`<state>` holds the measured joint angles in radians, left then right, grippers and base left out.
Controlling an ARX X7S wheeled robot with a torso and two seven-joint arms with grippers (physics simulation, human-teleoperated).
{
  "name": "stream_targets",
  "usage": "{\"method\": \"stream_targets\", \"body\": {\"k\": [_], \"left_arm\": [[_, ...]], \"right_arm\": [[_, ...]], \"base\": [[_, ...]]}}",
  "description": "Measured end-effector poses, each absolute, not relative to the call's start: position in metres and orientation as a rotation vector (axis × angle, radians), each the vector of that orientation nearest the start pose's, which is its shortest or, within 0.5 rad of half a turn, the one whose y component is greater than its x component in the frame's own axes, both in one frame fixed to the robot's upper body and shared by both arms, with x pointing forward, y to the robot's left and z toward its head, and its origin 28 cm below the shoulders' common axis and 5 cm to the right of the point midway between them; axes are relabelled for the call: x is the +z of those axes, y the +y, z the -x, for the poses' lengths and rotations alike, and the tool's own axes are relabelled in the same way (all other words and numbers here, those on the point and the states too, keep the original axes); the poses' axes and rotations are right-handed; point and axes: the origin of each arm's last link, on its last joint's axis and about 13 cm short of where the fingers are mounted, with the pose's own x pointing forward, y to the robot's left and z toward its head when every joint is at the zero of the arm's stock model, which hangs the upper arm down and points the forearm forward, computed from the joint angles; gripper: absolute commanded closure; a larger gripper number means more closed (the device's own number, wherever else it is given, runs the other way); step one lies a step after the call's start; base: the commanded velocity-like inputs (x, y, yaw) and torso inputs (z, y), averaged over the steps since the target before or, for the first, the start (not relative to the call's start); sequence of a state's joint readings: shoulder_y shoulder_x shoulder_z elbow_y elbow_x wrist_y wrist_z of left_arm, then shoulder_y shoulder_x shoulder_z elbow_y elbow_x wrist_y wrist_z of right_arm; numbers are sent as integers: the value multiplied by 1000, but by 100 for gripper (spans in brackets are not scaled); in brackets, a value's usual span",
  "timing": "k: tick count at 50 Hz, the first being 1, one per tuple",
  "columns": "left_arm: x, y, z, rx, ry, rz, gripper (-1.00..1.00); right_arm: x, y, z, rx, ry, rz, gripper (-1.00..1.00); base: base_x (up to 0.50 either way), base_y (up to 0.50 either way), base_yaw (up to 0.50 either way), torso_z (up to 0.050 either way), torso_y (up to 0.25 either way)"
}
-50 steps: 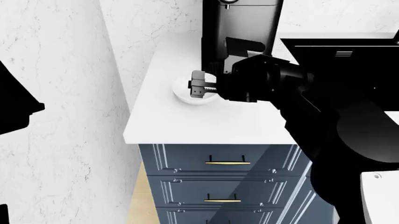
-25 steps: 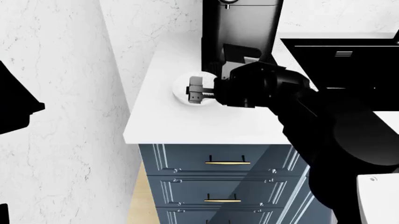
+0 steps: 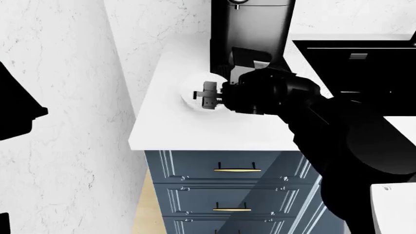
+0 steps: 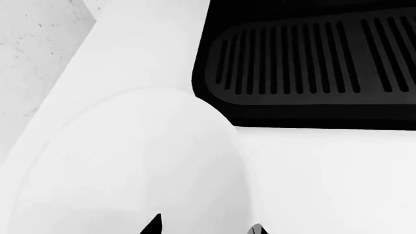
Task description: Place the two vegetables and bowl onto the tray for setting up a vegetable dip station.
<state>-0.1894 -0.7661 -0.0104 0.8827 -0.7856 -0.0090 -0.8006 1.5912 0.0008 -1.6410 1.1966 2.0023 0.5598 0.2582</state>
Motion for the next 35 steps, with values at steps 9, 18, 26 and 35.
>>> {"method": "stream_targets", "body": {"k": [9, 18, 26, 35], "left_arm": [[238, 255, -168, 140, -754, 269, -100], [238, 255, -168, 138, -754, 268, -100], [238, 254, -168, 137, -754, 268, -100], [239, 254, -168, 135, -755, 267, -100]], "right_arm": [[237, -25, -406, 197, 610, -150, 100], [242, -24, -408, 201, 576, -204, 100], [257, -29, -413, 172, 504, -213, 100], [273, -36, -416, 146, 434, -210, 100]], "base": [[0, 0, 0, 0, 0], [0, 0, 0, 0, 0], [0, 0, 0, 0, 0], [0, 0, 0, 0, 0]]}}
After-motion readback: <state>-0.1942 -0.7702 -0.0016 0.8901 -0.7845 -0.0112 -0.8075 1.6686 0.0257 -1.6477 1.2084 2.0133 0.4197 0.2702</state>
